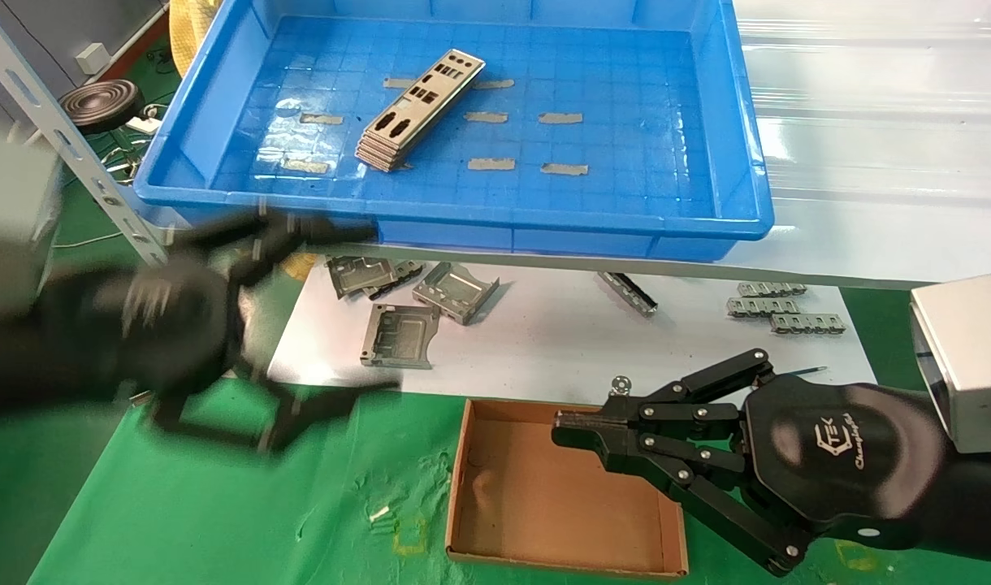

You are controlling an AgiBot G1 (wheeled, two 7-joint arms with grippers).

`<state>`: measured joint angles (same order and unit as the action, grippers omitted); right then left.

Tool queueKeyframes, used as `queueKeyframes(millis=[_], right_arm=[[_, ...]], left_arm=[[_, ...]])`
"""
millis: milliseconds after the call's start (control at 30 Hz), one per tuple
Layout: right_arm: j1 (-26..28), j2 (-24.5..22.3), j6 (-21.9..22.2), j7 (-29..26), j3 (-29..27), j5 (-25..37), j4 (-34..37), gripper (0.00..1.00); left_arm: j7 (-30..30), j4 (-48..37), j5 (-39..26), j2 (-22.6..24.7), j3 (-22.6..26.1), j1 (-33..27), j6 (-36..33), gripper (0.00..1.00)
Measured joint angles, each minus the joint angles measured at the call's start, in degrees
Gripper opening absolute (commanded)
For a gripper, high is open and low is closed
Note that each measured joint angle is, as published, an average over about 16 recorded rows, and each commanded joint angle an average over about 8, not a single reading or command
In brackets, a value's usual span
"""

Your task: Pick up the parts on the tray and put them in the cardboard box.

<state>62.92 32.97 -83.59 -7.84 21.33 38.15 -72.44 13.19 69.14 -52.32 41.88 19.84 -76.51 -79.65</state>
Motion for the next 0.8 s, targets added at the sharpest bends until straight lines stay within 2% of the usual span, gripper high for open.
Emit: queueKeyframes(millis=[200, 467, 800], right_arm=[[0.00, 0.00, 0.00, 0.00, 0.00, 0.00, 0.00, 0.00], [0.00, 0.00, 0.00, 0.00, 0.01, 0.00, 0.00, 0.00], [0.01, 0.00, 0.00, 0.01, 0.01, -0.01, 0.00, 0.00]], left_arm=[[2.72, -7.45, -10.02, 6.81, 4.47, -11.01, 4.88, 1.00], [6.44, -22.15, -22.52, 16.88, 10.65, -24.20, 11.10, 1.00], [7.98, -42.00, -31.10, 26.69, 15.47, -34.96, 15.13, 1.00]])
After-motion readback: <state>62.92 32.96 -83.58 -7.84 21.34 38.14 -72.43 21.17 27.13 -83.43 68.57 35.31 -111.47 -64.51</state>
